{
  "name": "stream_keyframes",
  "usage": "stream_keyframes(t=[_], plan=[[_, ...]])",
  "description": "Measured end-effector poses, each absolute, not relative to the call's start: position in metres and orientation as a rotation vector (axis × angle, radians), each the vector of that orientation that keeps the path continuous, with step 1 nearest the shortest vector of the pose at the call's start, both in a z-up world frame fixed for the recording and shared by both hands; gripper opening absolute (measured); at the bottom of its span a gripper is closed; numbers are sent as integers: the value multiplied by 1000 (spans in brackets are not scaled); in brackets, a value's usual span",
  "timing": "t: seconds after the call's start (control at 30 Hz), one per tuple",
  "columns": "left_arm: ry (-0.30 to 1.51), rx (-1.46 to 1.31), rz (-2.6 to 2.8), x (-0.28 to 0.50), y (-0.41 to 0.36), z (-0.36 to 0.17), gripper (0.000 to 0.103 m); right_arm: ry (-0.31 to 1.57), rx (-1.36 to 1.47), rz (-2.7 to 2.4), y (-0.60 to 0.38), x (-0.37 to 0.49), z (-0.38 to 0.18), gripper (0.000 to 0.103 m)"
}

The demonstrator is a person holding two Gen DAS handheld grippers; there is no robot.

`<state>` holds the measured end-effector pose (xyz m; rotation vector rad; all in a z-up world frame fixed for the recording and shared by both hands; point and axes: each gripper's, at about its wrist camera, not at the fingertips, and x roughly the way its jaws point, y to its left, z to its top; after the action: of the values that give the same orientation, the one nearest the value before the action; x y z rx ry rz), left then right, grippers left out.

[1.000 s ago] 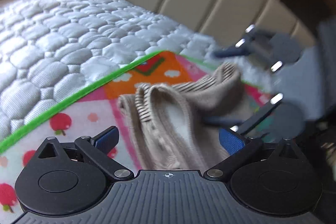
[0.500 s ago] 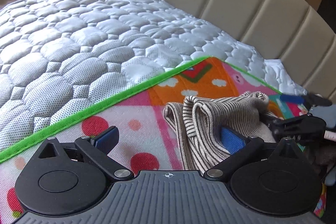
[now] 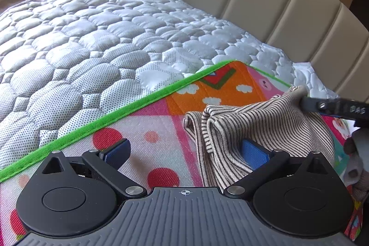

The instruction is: Fold clothes

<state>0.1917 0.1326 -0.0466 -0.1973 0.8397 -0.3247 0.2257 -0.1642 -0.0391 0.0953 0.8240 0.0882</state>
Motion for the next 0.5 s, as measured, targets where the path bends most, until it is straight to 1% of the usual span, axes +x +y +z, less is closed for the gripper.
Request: stream_keyframes(t=[0.03,0.1,0.27,0.4,0.43,0.5], plan=[[841,-203,-327,192,133,-47,103,852,58,70,-158,230,-46,103],[841,-209,-328,193,133,-48,103,849,76,49,-155,233,-55,103],[844,-216,-331,194,134,-49,103,860,120,52,-161,229,-56,103],[844,-211,-333,194,133,-49,103,946,324,86,-185,230,-56,103],[845,-212,-333,194,134,-49,103,937,342,93,-188,227,-53,103],[846,-212,-332,193,134,-49,103,856,283,106,-184,208,-39,103]])
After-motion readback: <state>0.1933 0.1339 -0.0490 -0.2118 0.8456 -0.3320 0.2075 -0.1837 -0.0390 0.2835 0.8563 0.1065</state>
